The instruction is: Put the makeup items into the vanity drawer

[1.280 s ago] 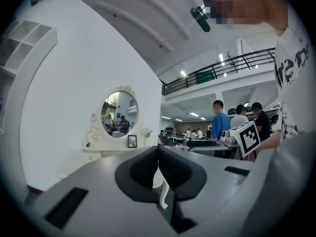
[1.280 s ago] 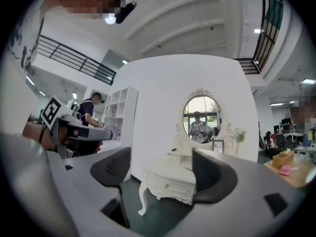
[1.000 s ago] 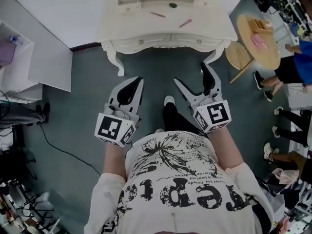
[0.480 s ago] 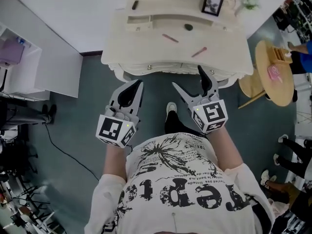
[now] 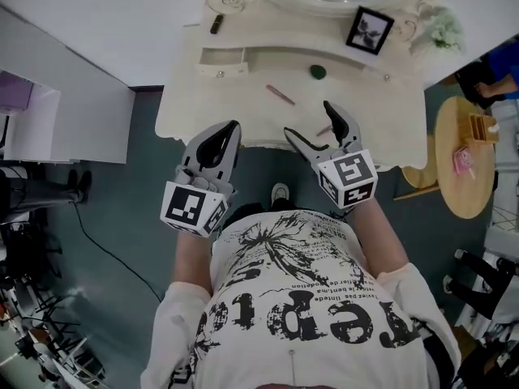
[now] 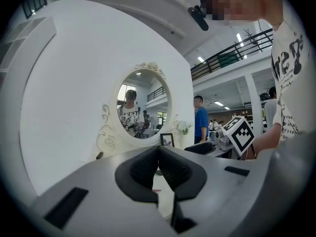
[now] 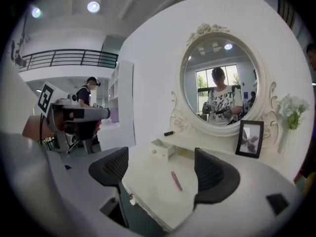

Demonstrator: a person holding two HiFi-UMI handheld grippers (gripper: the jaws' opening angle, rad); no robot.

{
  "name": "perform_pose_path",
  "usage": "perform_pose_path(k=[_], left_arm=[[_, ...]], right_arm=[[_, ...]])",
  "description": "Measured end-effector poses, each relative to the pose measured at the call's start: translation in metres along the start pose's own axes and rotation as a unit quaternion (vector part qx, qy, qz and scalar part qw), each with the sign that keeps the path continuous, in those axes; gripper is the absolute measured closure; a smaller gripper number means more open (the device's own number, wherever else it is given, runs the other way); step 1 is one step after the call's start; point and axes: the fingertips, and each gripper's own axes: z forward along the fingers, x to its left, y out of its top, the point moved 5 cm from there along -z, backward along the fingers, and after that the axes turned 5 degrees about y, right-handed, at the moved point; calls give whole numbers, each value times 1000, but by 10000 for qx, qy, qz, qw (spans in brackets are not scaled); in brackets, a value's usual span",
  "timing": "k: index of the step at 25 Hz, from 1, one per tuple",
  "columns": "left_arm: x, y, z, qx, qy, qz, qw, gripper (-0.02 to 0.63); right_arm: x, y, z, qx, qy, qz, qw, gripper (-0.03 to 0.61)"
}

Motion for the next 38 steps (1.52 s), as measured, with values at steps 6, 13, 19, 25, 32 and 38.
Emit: perform_pose_path(k=[6, 13, 19, 25, 32, 38], left_arm=[[29, -15, 44, 166, 22, -157, 9997, 600], [72, -37, 96, 294, -347, -252, 9986, 600], [112, -60, 141, 467, -738, -234, 9959, 600], [132, -81, 169, 638, -1041, -277, 9921, 600], [152, -76, 185, 360, -1110, -381, 9924, 600], [164, -77, 193, 366, -1123, -365, 9923, 600]], right_arm=[[-34, -22, 53, 836, 103, 78, 9964, 156], [-59, -64, 120, 2136, 271, 282, 9761, 166], [-78, -101, 175, 3222, 348, 451, 9450, 189], [-91, -128, 209, 3974, 387, 536, 9152, 246], [-99, -141, 230, 4346, 219, 636, 8981, 370], [-102, -141, 234, 4499, 347, 586, 8905, 515]])
